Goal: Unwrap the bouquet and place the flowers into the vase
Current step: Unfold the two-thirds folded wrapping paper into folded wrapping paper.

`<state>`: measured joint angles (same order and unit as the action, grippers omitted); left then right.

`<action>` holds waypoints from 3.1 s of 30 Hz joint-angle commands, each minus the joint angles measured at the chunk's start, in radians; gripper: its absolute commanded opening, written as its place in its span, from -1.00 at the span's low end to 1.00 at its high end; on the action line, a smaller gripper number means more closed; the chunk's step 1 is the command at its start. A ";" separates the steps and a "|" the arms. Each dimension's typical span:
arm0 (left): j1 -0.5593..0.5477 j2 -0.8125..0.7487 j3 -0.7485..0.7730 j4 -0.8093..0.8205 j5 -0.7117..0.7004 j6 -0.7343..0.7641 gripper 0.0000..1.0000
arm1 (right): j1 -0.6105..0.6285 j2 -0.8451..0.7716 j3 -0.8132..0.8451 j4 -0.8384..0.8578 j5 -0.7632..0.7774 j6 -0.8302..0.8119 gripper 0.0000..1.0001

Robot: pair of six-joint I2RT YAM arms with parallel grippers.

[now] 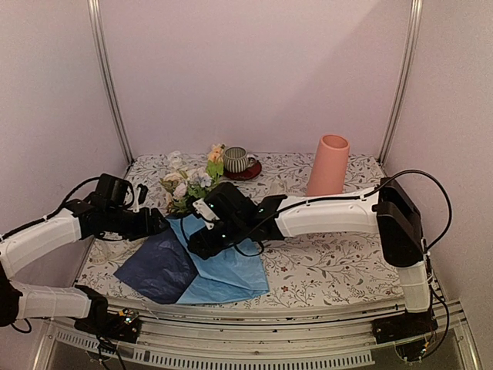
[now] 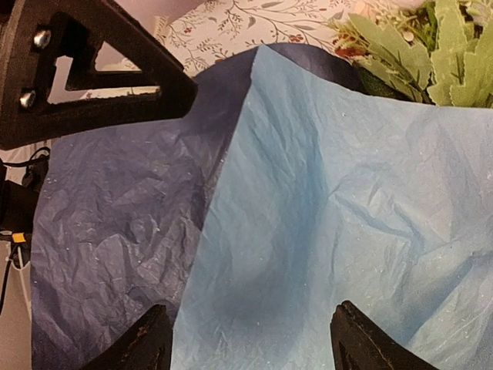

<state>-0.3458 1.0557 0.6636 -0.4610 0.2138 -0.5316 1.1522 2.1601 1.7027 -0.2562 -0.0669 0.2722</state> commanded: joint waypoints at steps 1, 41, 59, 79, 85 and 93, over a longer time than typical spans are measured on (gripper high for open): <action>-0.010 0.002 -0.055 0.131 0.081 -0.043 0.41 | 0.010 0.034 0.019 -0.037 0.046 -0.015 0.44; 0.136 -0.149 -0.099 0.169 0.131 0.011 0.44 | 0.066 -0.034 0.104 -0.021 0.340 -0.098 -0.95; 0.040 -0.022 -0.132 0.360 0.272 -0.044 0.43 | -0.116 -0.432 -0.414 0.148 0.375 0.091 -0.94; -0.117 0.210 -0.026 0.424 0.195 -0.033 0.42 | -0.333 -0.712 -0.797 0.207 0.415 0.091 0.13; -0.158 0.206 -0.027 0.372 0.114 -0.023 0.37 | -0.323 -0.765 -0.689 0.144 0.399 -0.045 0.18; -0.188 0.228 -0.021 0.368 0.097 -0.019 0.36 | -0.307 -0.801 -0.579 0.142 0.220 -0.123 0.25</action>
<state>-0.5152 1.2648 0.6292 -0.0780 0.3393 -0.5686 0.8368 1.3758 1.0637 -0.1062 0.2810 0.2134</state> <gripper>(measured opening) 0.681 0.624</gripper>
